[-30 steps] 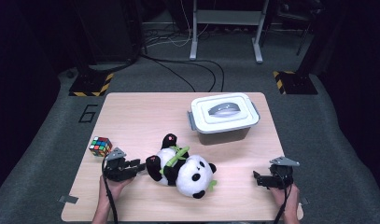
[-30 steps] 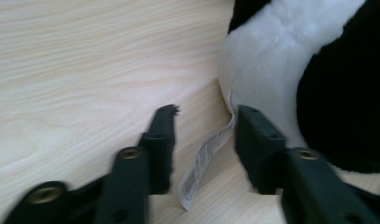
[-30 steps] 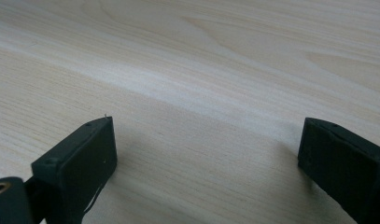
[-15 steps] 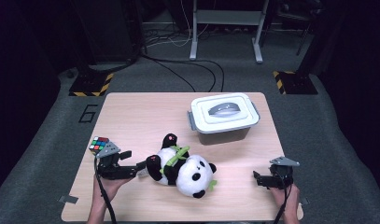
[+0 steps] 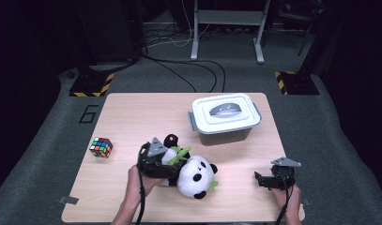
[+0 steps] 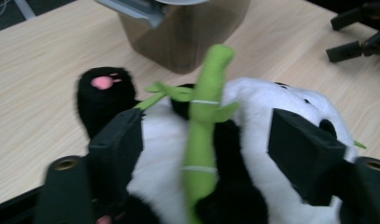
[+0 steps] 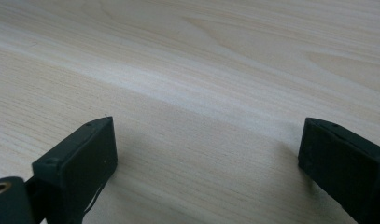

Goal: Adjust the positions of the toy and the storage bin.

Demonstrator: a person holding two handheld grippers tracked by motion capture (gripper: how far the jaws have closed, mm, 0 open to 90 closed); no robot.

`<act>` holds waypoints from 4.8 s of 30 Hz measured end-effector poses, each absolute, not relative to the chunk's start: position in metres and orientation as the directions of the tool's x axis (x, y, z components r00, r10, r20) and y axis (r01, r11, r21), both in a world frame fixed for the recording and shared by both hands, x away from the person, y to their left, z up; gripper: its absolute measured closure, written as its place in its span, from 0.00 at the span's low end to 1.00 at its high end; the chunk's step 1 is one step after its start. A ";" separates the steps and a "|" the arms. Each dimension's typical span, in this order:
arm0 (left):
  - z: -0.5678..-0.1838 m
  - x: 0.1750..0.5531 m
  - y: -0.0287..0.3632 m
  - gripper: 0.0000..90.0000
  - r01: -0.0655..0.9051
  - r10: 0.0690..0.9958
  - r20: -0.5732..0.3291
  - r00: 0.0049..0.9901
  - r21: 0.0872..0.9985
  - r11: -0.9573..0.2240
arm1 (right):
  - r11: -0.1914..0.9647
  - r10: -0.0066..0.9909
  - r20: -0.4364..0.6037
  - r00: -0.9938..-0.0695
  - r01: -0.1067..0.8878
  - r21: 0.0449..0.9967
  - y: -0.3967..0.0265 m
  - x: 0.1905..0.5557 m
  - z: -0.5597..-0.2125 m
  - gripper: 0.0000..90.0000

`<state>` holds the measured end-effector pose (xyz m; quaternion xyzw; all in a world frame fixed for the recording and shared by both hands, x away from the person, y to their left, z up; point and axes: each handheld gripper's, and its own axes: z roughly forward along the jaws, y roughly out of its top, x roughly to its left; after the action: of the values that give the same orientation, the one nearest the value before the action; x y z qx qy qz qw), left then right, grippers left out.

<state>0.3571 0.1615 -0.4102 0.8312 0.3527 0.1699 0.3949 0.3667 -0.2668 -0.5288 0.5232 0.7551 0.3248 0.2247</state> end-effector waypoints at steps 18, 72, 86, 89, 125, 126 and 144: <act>-0.432 0.368 0.179 0.85 0.406 0.690 0.036 0.723 0.786 -0.467 | 0.242 0.936 0.000 -0.351 0.644 0.726 -0.267 0.367 -0.529 0.04; -0.424 0.471 0.304 0.52 0.462 0.683 -0.072 0.727 0.787 -0.409 | 0.234 0.940 0.000 -0.341 0.646 0.726 -0.266 0.366 -0.529 0.04; -0.397 0.428 0.268 0.20 0.483 0.771 -0.067 0.634 0.813 -0.326 | 0.236 0.940 -0.001 -0.342 0.646 0.726 -0.266 0.366 -0.529 0.04; -0.401 0.422 0.259 0.20 0.490 0.775 -0.059 0.629 0.804 -0.337 | 0.235 0.940 -0.001 -0.341 0.646 0.727 -0.266 0.366 -0.529 0.04; -0.448 0.391 0.261 0.63 0.484 0.783 -0.001 0.621 0.786 -0.383 | 0.230 0.942 -0.001 -0.335 0.646 0.728 -0.266 0.366 -0.529 0.05; -0.447 0.390 0.265 0.63 0.486 0.777 -0.003 0.629 0.782 -0.391 | 0.229 0.943 -0.002 -0.332 0.647 0.728 -0.266 0.366 -0.529 0.05; -0.439 0.366 0.291 0.26 0.487 0.798 -0.078 0.597 0.826 -0.284 | 0.223 0.946 -0.001 -0.323 0.650 0.727 -0.265 0.367 -0.529 0.04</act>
<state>0.3656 0.2905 -0.4385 0.7809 0.4114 0.1792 0.4346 0.3667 -0.2647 -0.5288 0.5340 0.7471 0.3217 0.2305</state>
